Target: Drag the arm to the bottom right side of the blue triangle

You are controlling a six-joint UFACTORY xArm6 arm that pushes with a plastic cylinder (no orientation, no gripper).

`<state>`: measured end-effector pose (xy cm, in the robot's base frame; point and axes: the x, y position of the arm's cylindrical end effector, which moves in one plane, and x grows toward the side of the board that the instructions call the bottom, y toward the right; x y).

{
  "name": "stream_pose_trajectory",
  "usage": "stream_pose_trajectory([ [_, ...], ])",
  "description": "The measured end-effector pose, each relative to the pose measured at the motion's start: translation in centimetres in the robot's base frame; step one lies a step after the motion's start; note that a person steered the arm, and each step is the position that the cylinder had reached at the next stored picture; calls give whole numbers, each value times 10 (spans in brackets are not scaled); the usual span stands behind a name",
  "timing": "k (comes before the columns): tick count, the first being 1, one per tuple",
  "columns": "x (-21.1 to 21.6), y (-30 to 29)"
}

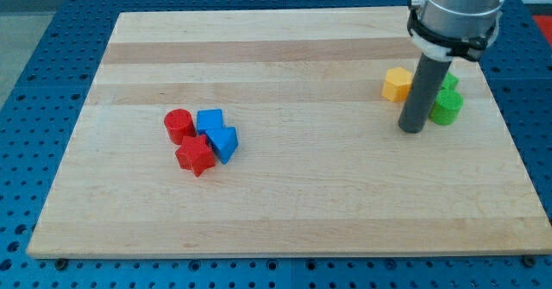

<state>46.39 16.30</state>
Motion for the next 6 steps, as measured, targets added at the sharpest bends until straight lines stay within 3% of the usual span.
stream_pose_trajectory([
  [3,11,-21],
  [4,37,-20],
  [6,85,-130],
])
